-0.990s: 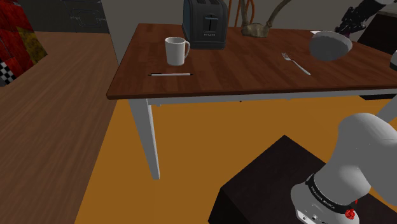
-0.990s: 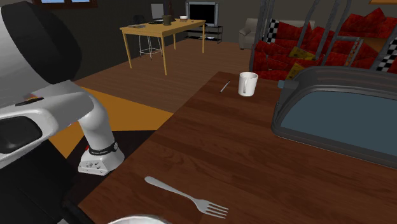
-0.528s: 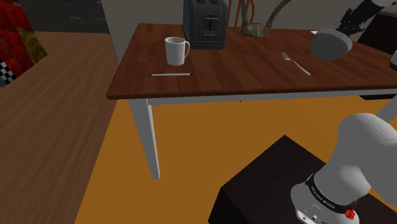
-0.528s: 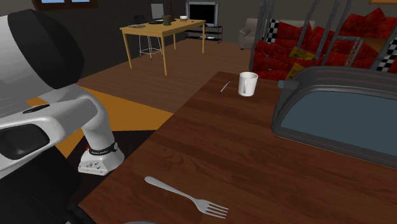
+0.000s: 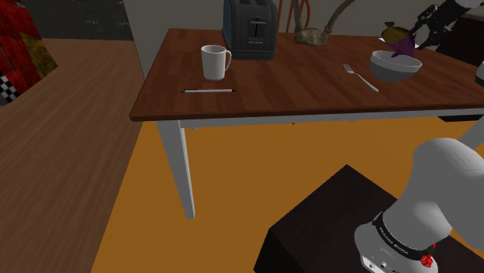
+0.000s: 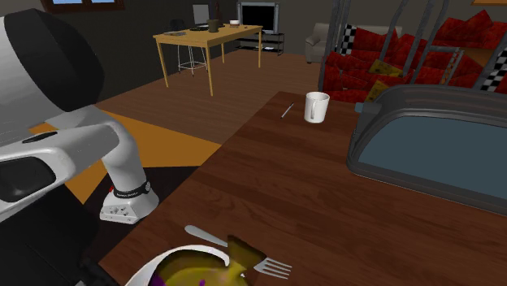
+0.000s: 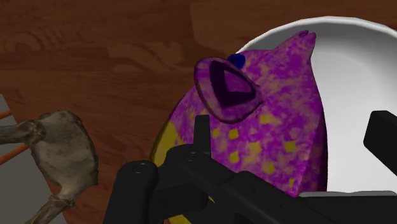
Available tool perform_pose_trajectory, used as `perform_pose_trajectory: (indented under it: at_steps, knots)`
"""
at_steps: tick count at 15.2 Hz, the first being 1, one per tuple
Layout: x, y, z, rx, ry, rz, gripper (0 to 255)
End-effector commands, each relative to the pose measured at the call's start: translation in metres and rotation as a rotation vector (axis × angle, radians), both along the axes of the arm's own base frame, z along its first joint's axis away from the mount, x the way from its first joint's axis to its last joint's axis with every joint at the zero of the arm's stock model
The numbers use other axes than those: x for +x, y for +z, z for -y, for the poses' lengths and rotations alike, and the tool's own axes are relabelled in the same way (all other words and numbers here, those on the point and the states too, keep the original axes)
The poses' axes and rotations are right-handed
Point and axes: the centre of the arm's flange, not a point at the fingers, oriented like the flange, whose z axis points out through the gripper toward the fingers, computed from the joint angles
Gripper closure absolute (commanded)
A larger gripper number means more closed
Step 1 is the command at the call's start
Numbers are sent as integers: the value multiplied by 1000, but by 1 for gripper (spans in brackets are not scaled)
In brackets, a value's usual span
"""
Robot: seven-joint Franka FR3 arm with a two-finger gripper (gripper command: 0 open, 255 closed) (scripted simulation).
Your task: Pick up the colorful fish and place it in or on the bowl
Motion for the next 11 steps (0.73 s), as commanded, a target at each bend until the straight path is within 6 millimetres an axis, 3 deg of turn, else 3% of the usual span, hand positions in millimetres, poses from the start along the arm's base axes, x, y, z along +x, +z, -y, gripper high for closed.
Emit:
perform_pose_trajectory:
  at_steps: [1, 3, 11]
  knots:
    - [-8, 18, -4, 0, -1, 0, 0]
    - [-17, 39, -9, 0, -1, 0, 0]
    - [-17, 39, -9, 0, -1, 0, 0]
